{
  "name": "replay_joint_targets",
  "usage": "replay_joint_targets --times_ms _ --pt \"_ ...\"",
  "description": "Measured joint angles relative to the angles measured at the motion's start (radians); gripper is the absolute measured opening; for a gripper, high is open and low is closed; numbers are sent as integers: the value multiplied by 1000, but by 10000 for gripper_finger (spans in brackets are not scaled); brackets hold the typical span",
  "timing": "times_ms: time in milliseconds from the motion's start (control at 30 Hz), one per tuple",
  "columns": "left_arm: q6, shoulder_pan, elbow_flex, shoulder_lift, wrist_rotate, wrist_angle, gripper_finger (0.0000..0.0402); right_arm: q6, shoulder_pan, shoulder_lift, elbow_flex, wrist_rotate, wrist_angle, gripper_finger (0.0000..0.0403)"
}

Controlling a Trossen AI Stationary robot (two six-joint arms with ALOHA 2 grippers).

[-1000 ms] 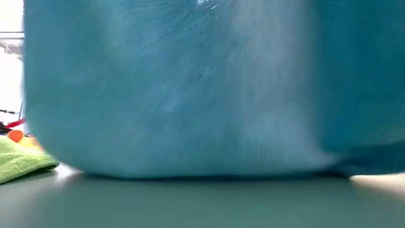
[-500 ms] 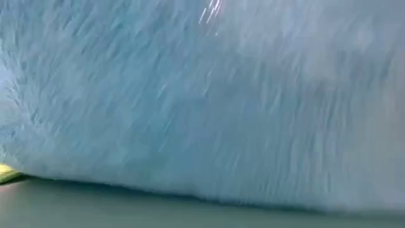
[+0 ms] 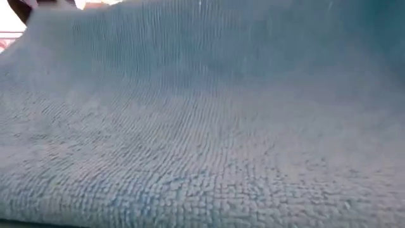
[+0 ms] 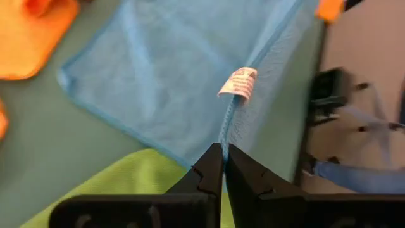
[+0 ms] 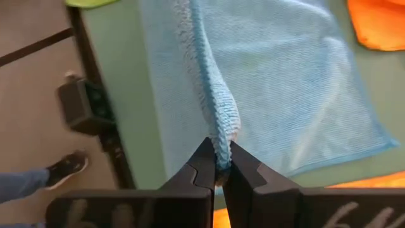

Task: Fold microfiber towels
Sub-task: Fold the blue microfiber towel

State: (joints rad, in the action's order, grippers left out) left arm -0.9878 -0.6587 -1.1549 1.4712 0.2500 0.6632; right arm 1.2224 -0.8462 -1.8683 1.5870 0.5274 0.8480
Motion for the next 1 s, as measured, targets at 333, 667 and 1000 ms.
replay_joint_targets --times_ms 333,667,1000 --pt "1 80 78 0 64 -7 0 62 59 -19 -7 -37 129 8" --pt "45 123 151 0 74 -98 0 128 92 -19 -52 -92 141 9" --pt "131 173 151 0 94 -108 0 160 120 -19 -63 -118 145 9"
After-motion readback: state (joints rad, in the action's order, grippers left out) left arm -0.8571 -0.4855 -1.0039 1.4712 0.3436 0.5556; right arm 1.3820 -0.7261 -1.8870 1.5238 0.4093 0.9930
